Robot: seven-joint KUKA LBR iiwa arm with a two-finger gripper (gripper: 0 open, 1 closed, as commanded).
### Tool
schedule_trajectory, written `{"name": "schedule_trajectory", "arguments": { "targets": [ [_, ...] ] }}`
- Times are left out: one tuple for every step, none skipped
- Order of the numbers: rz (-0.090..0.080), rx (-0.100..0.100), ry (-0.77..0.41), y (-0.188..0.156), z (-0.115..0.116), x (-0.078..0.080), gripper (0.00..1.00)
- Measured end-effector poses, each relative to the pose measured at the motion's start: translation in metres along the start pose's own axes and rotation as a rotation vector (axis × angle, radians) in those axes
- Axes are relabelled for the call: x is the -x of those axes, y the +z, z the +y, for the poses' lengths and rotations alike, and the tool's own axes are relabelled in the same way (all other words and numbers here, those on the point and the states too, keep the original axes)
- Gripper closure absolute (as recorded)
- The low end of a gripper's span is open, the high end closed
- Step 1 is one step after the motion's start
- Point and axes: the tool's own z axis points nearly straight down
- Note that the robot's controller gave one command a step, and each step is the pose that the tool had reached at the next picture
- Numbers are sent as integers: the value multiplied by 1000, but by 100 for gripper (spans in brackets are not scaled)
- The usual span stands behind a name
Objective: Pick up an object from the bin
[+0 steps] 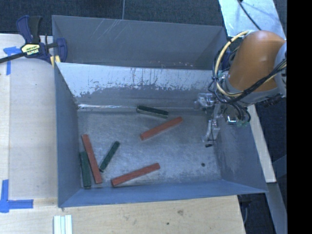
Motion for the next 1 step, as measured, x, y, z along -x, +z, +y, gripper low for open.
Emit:
{"name": "schedule_trajectory", "arguments": {
  "targets": [
    [-2, 1, -173, 93, 30, 38, 0]
  ]
}}
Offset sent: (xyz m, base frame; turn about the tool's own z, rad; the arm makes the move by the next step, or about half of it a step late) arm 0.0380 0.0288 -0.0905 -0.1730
